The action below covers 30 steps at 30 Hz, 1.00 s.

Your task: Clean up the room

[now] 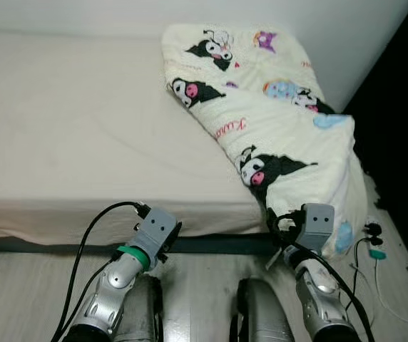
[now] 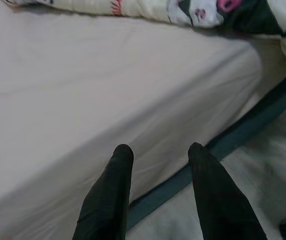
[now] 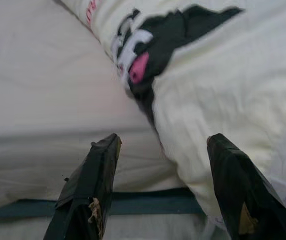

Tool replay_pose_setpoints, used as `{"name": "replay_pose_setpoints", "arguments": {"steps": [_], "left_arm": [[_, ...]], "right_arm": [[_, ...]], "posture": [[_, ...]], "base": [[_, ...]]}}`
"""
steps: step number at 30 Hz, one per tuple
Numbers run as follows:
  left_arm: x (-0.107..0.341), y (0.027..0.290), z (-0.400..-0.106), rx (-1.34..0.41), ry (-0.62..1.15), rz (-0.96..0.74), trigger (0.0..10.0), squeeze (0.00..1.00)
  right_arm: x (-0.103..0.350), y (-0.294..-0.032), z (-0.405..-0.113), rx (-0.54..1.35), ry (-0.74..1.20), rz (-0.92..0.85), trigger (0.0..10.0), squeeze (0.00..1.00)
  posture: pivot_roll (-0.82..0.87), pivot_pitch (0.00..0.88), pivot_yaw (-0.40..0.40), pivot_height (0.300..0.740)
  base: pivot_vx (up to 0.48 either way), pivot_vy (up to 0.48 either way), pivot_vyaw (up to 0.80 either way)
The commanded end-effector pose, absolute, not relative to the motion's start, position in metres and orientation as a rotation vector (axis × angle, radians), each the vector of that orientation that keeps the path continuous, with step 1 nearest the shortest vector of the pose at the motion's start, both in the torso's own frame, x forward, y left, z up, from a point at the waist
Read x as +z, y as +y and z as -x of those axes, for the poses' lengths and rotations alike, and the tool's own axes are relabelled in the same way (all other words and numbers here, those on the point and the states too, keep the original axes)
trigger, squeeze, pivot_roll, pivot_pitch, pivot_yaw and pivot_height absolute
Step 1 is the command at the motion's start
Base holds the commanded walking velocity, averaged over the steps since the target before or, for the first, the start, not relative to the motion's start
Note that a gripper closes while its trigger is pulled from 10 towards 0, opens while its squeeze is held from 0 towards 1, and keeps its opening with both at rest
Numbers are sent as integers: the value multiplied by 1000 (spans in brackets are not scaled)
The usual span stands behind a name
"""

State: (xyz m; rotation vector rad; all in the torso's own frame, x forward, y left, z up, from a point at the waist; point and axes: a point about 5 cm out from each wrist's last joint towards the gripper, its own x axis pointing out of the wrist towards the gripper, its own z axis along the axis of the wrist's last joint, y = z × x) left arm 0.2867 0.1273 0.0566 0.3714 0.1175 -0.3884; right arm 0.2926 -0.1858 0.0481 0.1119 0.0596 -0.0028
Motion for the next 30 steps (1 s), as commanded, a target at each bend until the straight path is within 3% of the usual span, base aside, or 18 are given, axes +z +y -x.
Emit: {"name": "replay_pose_setpoints", "arguments": {"steps": [1,12,23,24,26,27,30], "left_arm": [[54,127,-284,-395,132,-368,10000,0],[68,135,-294,-362,99,-368,10000,0],[76,142,-298,-342,81,-374,10000,0],[78,144,-299,-334,79,-376,10000,0],[78,144,-299,-334,79,-376,10000,0],[79,147,-299,-325,78,-379,10000,0],[80,150,-299,-315,78,-382,10000,0]], "right_arm": [[52,-192,-293,-19,39,-88,10000,0],[114,-231,-313,-85,-181,34,10000,0],[99,-271,-314,-216,-80,-212,10000,0],[100,-278,-316,-245,-75,-240,10000,259],[100,-278,-316,-245,-75,-240,10000,259],[103,-287,-317,-272,-76,-274,10000,1000],[108,-301,-320,-303,-73,-311,10000,1000]], "posture": [[30,95,4,595],[33,101,6,595],[55,120,14,595],[60,122,12,595],[60,122,12,595],[66,125,10,595],[75,132,13,595]], "base": [[0,0,0],[0,0,0],[0,0,0],[0,0,0],[0,0,0],[0,0,0],[0,0,0]]}}
